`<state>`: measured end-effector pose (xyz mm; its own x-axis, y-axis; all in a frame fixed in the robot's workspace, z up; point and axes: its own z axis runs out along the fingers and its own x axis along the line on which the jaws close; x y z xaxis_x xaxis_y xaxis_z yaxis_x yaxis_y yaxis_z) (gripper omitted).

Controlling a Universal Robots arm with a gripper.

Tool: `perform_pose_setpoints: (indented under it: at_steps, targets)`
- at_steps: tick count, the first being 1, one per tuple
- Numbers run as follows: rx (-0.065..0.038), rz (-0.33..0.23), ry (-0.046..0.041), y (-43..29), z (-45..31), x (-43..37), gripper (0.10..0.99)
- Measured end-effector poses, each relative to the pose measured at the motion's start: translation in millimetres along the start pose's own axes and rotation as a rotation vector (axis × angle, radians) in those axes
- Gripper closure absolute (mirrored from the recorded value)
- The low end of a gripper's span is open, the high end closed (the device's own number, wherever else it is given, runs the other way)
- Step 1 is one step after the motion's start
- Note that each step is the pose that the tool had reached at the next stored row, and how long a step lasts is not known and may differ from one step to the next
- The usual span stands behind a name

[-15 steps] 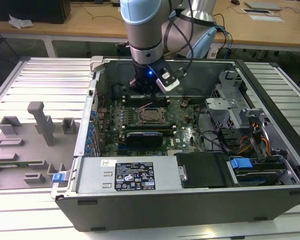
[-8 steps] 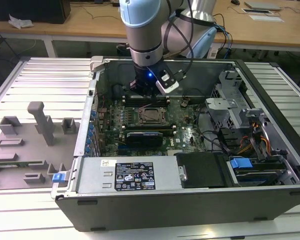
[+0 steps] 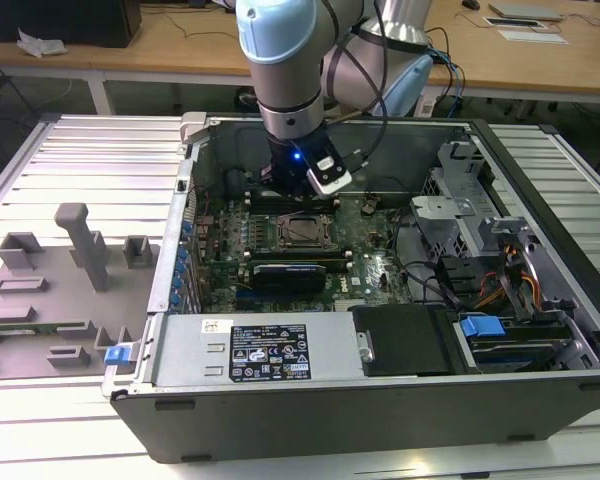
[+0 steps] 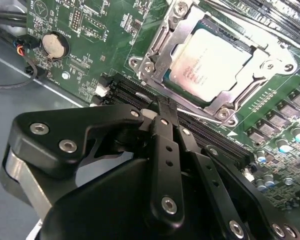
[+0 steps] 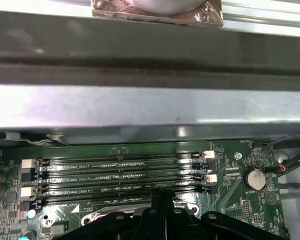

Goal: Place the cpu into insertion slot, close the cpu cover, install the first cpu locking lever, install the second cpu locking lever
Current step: 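Install the first cpu locking lever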

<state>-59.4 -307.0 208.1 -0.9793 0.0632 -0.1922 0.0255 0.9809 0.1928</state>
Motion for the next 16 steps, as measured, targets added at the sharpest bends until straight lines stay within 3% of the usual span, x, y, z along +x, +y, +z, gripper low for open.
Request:
perform_pose_setpoints:
  at_steps: [8,16]
  targets:
    - [0.015,0.055,-0.0115,5.4,3.7,0.9,0.98]
    - [0.052,0.116,-0.0257,4.4,8.5,1.9,0.98]
